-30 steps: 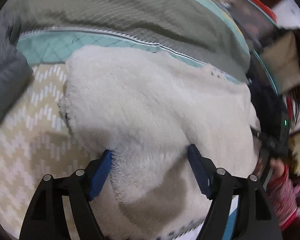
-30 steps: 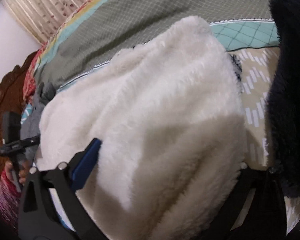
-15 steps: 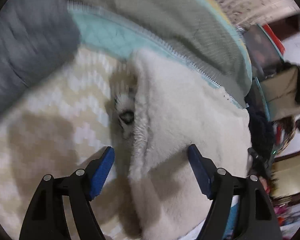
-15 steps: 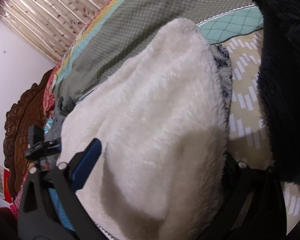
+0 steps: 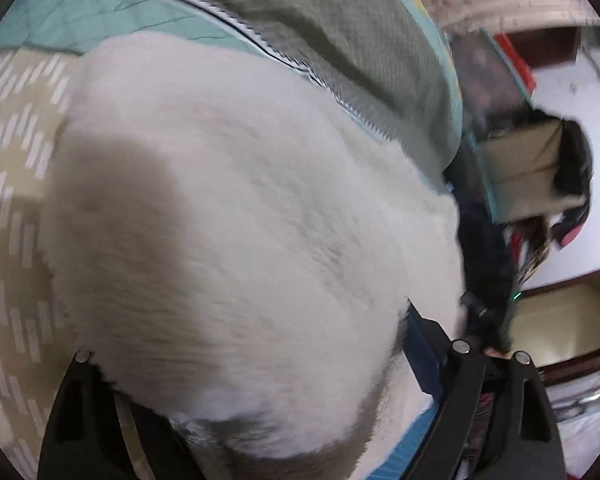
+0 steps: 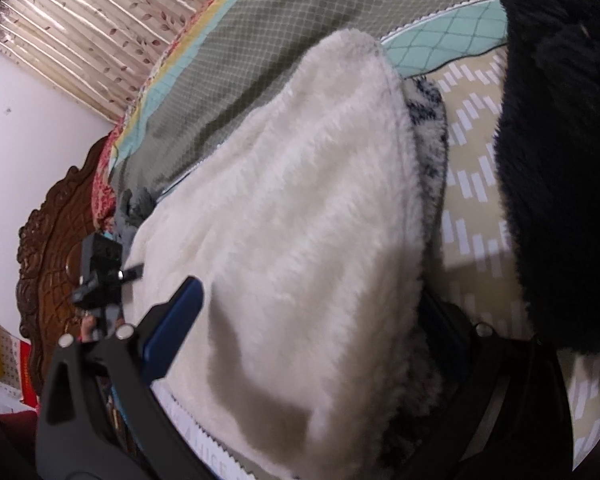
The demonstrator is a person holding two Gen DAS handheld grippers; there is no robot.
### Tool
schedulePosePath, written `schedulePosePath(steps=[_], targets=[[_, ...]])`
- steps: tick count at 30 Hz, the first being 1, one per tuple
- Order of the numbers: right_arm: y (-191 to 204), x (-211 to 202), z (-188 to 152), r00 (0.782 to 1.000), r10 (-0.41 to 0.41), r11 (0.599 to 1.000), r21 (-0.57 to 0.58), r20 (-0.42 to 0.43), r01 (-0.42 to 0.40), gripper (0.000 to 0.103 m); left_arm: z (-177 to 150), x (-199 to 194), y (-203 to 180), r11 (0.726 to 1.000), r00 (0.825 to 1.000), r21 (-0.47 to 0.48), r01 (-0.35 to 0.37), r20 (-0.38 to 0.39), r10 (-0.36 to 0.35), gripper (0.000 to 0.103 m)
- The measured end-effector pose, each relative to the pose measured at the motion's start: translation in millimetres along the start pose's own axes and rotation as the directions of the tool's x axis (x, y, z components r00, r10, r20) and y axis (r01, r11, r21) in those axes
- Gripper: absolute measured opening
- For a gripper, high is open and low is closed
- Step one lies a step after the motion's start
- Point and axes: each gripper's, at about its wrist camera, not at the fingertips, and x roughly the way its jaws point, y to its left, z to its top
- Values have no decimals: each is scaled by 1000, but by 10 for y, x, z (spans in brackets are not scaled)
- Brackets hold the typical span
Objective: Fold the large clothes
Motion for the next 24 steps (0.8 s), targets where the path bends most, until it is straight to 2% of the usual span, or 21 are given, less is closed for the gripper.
schedulePosePath(steps=[5, 8, 10, 11, 12, 13, 14, 16, 18, 21, 24], targets=[[-48, 13, -15, 1000, 12, 1000, 18, -2, -11, 98, -18, 149, -172, 994, 996, 63, -84, -11, 85, 102], [21, 103, 69, 997, -37, 999, -13, -69, 36, 99, -10, 56, -131, 993, 995, 61, -102, -3, 102, 102], [50, 161, 195, 996, -37, 999, 2, -87, 38, 99, -12, 32, -132, 993, 994, 47, -112, 8, 112, 102], [69, 192, 240, 995, -33, 999, 6, -89, 34, 94, -16, 32, -147, 991, 992, 41, -126, 14, 126, 102], [108, 237, 284, 995, -49, 999, -9, -89, 48, 87, -29, 30, -166, 988, 989, 40, -150, 20, 149, 97], [152, 276, 308, 991, -96, 995, -33, -89, 93, 67, -46, 6, -174, 982, 983, 42, -183, 23, 182, 89], [192, 313, 314, 989, -107, 994, -44, -97, 104, 49, -64, -3, -214, 974, 975, 50, -223, 27, 222, 84], [255, 327, 298, 991, -70, 997, -45, -111, 65, 34, -137, -61, -328, 967, 970, 73, -245, 28, 243, 61], [427, 254, 228, 994, -49, 995, -91, -98, 40, 29, -221, -157, -452, 963, 968, 101, -250, 38, 248, 56], [724, 63, 71, 997, -29, 987, -162, -70, 17, 27, -440, -456, -709, 972, 982, 143, -184, 73, 175, 54], [1043, -289, -161, 999, 40, 976, -215, -31, -46, 27, -766, -875, -936, 974, 986, 182, -134, 127, 112, 54]])
